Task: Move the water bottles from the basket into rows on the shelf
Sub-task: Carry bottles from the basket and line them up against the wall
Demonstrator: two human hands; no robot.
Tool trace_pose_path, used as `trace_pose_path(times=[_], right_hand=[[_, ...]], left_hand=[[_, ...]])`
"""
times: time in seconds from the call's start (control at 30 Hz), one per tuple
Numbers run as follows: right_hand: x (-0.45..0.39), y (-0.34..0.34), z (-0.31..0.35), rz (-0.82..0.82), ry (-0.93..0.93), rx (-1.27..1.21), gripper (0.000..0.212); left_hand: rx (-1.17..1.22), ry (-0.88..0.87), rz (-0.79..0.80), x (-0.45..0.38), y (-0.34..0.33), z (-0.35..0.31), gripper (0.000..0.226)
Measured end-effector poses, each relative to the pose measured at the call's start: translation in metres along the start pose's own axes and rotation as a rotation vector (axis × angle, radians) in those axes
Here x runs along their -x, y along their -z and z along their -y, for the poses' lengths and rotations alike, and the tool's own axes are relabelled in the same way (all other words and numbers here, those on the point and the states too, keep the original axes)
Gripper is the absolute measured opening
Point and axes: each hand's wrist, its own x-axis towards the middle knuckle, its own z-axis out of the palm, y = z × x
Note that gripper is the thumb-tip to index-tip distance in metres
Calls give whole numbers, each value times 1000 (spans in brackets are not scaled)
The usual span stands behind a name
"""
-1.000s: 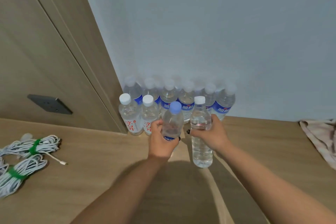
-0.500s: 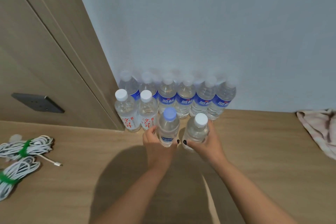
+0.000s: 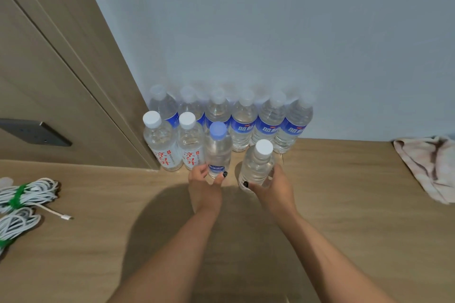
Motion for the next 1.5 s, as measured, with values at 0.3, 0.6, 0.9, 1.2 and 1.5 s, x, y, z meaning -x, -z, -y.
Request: trace_pose_path(times=[0.3,0.6,0.9,1.2,1.5], right_hand=[[-28,-13,19,39,11,7,46],[-44,-26,29,-4,-11,-3,51],[-40,-29,28,-78,-26,0,46],[-34,-17,39,-30,-46,-81,80],[-14,48,124,-221,811,156,34]], left_hand=[[-8,71,-48,-11,-1,-5,28],[-178,70,-10,-11,0,-15,39],[-405,142,-71,-7,-4,-36,45],[-274,217,-46,4,-8,-46,51],[608,609,317,17,51,-76,49]])
